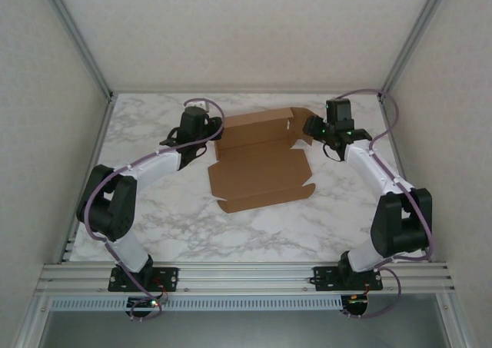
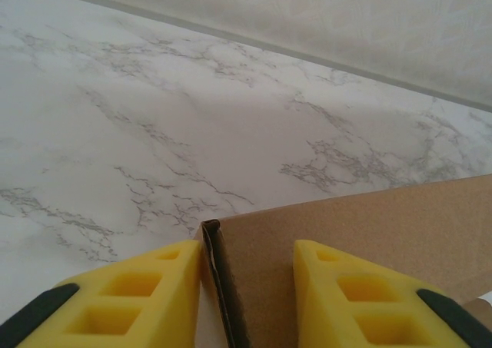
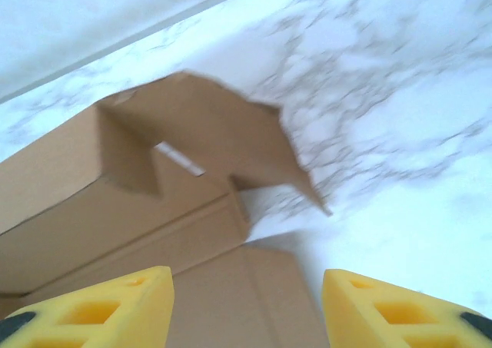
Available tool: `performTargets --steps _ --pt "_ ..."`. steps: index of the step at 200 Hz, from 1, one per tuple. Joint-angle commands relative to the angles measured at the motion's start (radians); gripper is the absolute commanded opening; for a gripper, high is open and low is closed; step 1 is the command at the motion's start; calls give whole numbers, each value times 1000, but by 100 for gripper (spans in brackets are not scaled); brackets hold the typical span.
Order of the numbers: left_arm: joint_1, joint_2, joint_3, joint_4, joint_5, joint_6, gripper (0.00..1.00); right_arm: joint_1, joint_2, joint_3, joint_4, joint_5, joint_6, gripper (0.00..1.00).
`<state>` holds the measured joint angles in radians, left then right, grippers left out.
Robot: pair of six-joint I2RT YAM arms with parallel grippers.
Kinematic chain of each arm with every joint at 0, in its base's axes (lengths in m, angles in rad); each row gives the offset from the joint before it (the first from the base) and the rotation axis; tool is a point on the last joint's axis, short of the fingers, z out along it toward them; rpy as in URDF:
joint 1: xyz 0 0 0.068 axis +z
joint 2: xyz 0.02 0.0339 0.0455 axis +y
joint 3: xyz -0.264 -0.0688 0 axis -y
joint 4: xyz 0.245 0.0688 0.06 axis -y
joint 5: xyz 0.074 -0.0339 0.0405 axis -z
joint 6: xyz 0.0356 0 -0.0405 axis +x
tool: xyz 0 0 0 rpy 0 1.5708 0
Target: Fold the paper box
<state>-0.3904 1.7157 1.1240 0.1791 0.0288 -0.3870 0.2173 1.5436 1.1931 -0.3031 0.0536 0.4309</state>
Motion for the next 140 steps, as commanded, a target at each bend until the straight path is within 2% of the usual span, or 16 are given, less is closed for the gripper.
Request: performTargets --steps 1,34,76,94,114,128,140 --pt "-4 24 -2 -109 -24 31 35 -10 62 -14 2 119 -119 54" --pt "-2 23 -5 -107 -19 39 35 -39 149 -25 132 52 -213 55" --pt "1 25 -3 -107 -1 52 35 -47 231 -61 421 -125 -436 50" --pt "2 27 -2 -107 6 57 35 -51 276 -31 440 -221 -510 46" --pt "5 32 3 -109 10 60 34 -53 341 61 351 -287 -535 31" --pt "5 35 5 -111 8 60 34 -52 362 93 308 -294 -528 17" --pt "8 37 7 -111 7 57 33 -53 360 100 301 -298 -491 12"
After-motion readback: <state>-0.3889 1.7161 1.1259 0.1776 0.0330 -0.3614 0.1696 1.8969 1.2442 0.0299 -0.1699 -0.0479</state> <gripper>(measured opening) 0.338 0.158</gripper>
